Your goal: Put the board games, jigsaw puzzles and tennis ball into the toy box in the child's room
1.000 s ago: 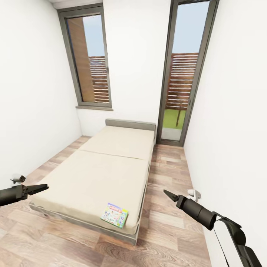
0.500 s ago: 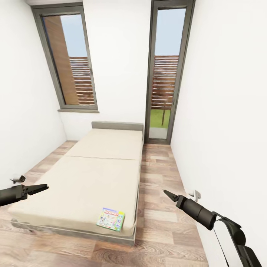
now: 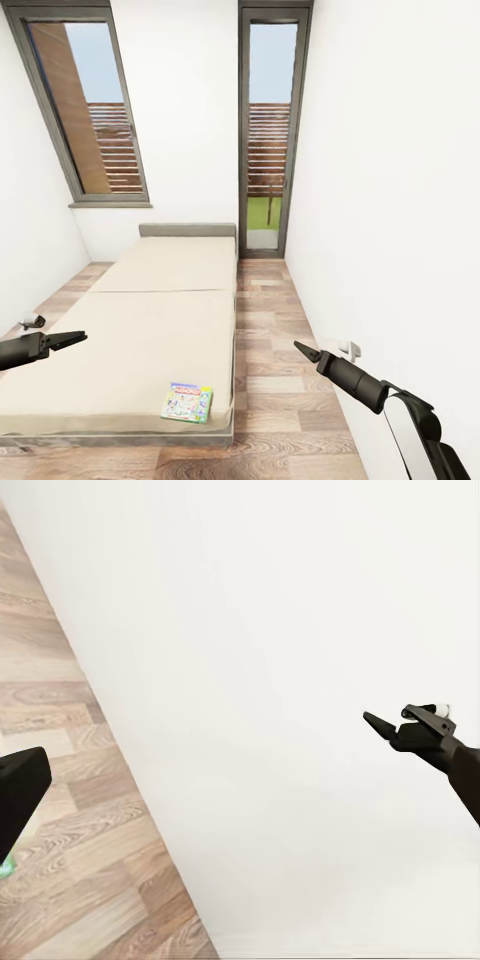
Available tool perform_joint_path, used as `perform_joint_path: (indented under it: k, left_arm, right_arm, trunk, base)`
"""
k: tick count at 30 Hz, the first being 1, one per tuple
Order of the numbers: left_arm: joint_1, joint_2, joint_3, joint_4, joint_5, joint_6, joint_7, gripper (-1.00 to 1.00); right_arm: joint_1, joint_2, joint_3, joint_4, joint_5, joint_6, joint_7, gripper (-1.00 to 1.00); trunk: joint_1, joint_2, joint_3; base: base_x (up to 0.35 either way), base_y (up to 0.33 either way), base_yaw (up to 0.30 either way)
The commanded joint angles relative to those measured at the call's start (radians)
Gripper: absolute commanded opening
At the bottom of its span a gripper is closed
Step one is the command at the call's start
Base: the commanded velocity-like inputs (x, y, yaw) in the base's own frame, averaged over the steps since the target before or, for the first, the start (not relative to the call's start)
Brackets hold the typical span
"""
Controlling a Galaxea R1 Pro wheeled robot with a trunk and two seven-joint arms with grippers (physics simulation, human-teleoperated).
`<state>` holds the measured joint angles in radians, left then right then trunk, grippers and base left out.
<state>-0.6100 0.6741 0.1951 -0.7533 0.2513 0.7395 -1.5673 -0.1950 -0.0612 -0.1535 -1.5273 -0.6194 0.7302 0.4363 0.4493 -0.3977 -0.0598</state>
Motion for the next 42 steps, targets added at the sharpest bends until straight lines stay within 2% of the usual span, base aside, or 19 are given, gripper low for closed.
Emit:
perform_joint_path:
  k: [1,25,42]
  left_arm:
    - [-0.001,0.0,0.0,0.0,0.0,0.011,-0.004,1.0]
    - [-0.001,-0.001,0.0,0.0,0.002,0.011,-0.004,1.0]
    - [-0.001,-0.001,-0.001,0.0,0.001,0.011,-0.004,1.0]
  right_arm:
    - [-0.001,0.001,-0.001,-0.001,-0.002,0.007,0.002,1.0]
    - [-0.001,0.004,-0.001,-0.001,0.003,0.004,0.001,1.0]
    - [-0.001,0.008,0.003,-0.001,0.012,0.002,0.0,1.0]
  trunk:
    - [0.001,-0.002,-0.002]
    - [0.001,-0.002,-0.001]
    - [0.001,-0.002,-0.001]
  base:
    - [0.02,0.181,-0.119]
    - [0.005,0.088,-0.021]
    - [0.0,0.009,0.0]
